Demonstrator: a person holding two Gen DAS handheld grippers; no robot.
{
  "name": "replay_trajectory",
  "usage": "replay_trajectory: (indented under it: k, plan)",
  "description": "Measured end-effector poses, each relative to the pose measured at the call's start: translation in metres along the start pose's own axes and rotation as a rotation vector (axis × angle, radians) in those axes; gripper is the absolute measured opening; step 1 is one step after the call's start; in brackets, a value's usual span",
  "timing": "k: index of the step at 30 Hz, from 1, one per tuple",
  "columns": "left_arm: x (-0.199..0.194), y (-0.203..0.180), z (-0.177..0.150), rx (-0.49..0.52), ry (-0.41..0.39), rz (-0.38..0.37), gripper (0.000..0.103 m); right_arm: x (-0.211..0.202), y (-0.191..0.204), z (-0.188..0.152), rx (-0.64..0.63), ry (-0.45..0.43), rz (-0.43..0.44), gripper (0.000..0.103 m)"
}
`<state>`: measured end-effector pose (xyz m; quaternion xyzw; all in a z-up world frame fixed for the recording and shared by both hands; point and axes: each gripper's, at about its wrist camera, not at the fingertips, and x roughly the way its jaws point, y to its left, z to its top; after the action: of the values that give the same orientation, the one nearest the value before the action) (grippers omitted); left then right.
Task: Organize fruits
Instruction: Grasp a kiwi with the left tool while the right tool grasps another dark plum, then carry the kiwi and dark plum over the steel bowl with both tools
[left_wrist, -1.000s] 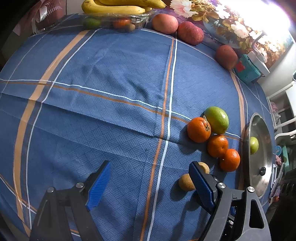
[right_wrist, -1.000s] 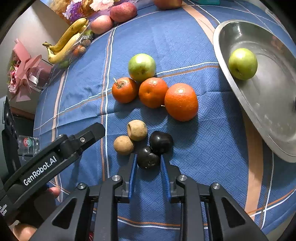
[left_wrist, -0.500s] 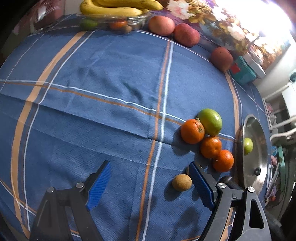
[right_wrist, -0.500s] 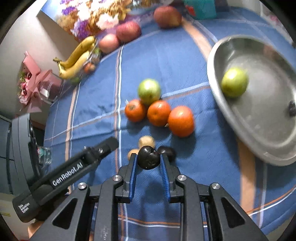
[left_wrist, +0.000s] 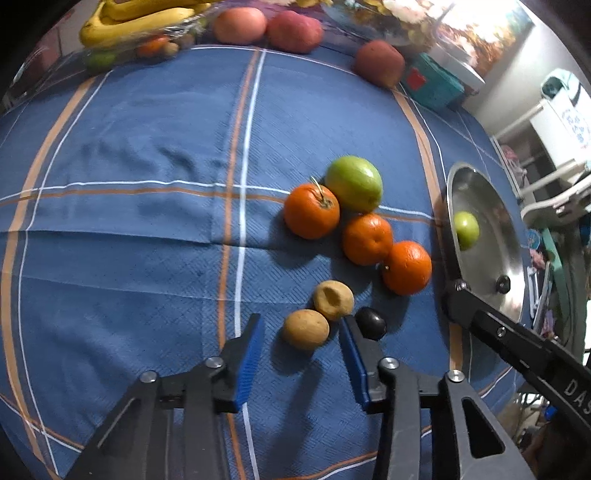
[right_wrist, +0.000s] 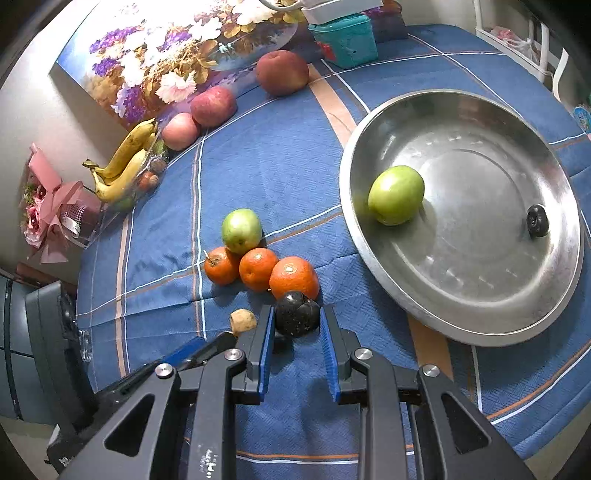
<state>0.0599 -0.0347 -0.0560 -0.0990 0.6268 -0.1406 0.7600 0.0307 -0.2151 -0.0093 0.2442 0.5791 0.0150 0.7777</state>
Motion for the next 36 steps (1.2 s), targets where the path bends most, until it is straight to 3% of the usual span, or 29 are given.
replay_trajectory:
  k: [7,17,26,36]
  plan:
    - [0.011,-0.009,0.001,0.029,0.012,0.021,0.030,-0.002,0.001,0.000,-0.009,0.004,0.011,0.026]
    - [0.005,-0.006,-0.001,-0.003,0.012,0.003,0.030,-0.003,0.000,0.003,-0.017,0.013,0.042,0.026]
    - [-0.023,0.019,0.007,-0.095,-0.080,0.001,0.030,-0.005,0.001,0.004,-0.027,0.012,0.055,0.026]
    - [-0.035,0.039,0.010,-0.154,-0.122,0.018,0.030,-0.006,0.004,0.006,-0.041,0.018,0.072,0.026]
